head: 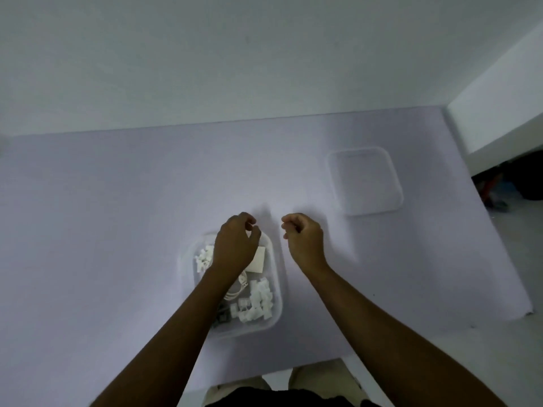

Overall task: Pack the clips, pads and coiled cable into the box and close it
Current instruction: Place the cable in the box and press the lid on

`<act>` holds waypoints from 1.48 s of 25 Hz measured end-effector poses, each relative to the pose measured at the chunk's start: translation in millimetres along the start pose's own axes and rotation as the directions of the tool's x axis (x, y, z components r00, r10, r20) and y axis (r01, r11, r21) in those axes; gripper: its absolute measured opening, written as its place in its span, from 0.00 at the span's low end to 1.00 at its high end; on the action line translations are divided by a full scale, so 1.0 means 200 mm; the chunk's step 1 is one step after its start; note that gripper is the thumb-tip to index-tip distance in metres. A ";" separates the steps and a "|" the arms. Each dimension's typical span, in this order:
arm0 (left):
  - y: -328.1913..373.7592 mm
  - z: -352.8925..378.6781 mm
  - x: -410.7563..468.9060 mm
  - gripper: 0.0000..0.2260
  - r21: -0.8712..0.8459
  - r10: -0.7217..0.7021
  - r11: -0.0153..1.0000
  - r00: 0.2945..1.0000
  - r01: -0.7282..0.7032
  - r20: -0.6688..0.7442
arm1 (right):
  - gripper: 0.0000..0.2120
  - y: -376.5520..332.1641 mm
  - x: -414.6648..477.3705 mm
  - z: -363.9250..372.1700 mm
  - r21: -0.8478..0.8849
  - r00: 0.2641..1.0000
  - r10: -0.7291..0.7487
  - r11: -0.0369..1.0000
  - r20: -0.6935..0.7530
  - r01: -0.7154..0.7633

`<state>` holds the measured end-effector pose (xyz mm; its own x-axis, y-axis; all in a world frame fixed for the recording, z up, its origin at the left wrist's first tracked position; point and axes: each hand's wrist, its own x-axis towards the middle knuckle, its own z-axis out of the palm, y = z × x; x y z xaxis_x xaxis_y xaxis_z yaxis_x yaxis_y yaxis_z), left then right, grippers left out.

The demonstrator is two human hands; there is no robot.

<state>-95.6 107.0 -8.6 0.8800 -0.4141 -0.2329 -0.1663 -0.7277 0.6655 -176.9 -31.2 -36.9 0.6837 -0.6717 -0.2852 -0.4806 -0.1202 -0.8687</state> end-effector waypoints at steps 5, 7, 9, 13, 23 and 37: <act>0.41 0.36 0.31 0.14 -0.145 -0.031 0.988 0.995 0.043 0.090 | 0.08 0.07 0.39 -0.48 -0.003 0.981 0.132 0.991 -0.139 -0.134; 0.54 0.56 0.44 0.18 -0.146 -0.064 0.985 0.985 0.087 0.158 | 0.10 0.15 0.56 -0.68 0.005 0.965 0.192 0.981 -0.179 -0.195; 0.65 0.74 0.57 0.22 -0.113 -0.107 0.985 0.976 0.130 0.188 | 0.12 0.26 0.73 -0.86 0.027 0.940 0.249 0.968 -0.234 -0.249; 0.73 1.02 0.74 0.25 -0.038 -0.224 0.972 0.961 0.233 0.165 | 0.18 0.44 1.00 -1.08 -0.054 0.918 0.223 0.966 -0.328 -0.254; 0.90 1.22 0.79 0.26 -0.179 -0.497 0.841 0.860 0.511 0.120 | 0.28 0.52 1.15 -1.14 -0.054 0.909 0.334 0.932 -0.249 -0.357; 0.37 0.10 0.12 0.19 -0.289 -0.323 0.916 0.938 0.278 -0.124 | 0.23 0.05 0.20 -0.65 0.307 0.967 0.250 0.925 -0.045 -0.225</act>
<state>-96.0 32.4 20.1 0.9344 -0.0855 -0.3459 0.2206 -0.6237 0.7499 -225.3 -155.3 -3.6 0.5163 -0.7125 -0.4752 -0.4300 0.2641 -0.8633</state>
